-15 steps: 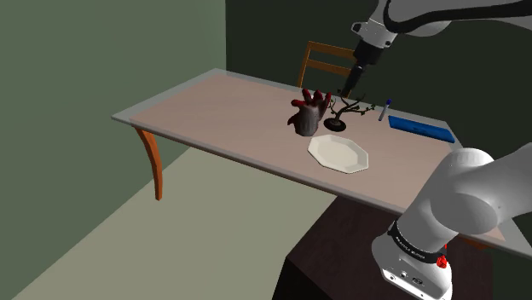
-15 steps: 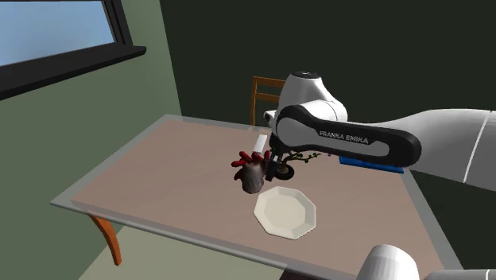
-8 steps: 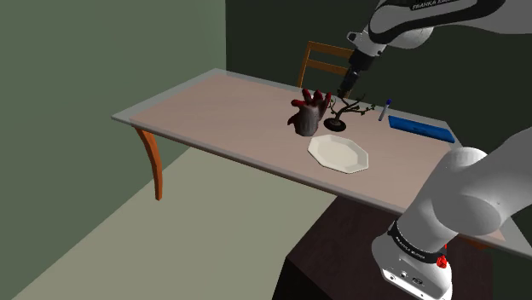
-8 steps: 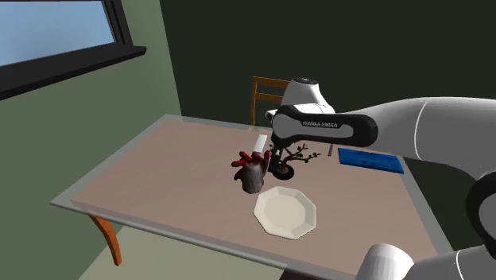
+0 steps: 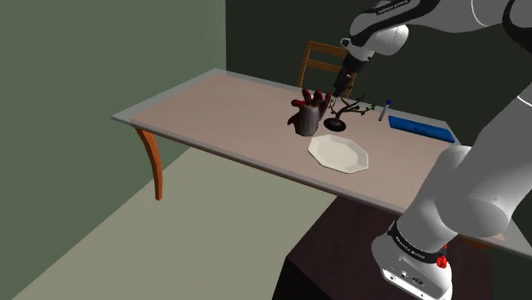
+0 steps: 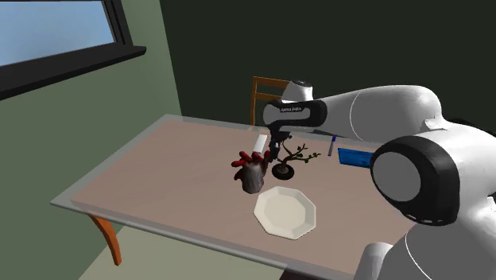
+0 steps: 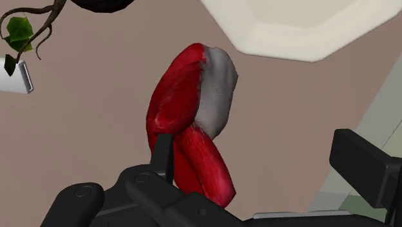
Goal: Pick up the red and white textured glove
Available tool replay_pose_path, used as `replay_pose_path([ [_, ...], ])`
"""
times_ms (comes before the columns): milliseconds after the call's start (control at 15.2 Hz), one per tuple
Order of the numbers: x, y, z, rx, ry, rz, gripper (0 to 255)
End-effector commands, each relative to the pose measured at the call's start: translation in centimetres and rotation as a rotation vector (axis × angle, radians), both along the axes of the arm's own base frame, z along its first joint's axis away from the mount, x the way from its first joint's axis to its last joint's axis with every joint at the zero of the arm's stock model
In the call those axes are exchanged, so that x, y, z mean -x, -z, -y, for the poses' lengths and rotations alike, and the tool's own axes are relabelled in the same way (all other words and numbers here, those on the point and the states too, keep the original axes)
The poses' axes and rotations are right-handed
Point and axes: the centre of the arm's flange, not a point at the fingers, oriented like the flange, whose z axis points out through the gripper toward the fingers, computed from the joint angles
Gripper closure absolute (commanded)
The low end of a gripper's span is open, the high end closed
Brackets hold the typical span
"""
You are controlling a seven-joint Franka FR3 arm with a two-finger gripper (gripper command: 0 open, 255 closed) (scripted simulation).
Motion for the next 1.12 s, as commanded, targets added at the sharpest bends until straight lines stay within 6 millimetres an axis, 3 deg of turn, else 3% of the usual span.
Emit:
replay_pose_path([
  [0, -1.6, 1.2, 1.9, 0.009, -0.029, 0.015, 0],
  [198, -3.3, 2.2, 4.1, 0.016, -0.059, 0.03, 0],
  [660, -3.3, 6.2, 4.1, 0.016, -0.059, 0.03, 0],
  [792, -3.3, 6.2, 4.1, 0.016, -0.059, 0.03, 0],
  [858, -3.3, 6.2, 4.2, 0.016, -0.059, 0.03, 255],
  [1056, -3.3, 6.2, 4.1, 0.016, -0.059, 0.03, 255],
])
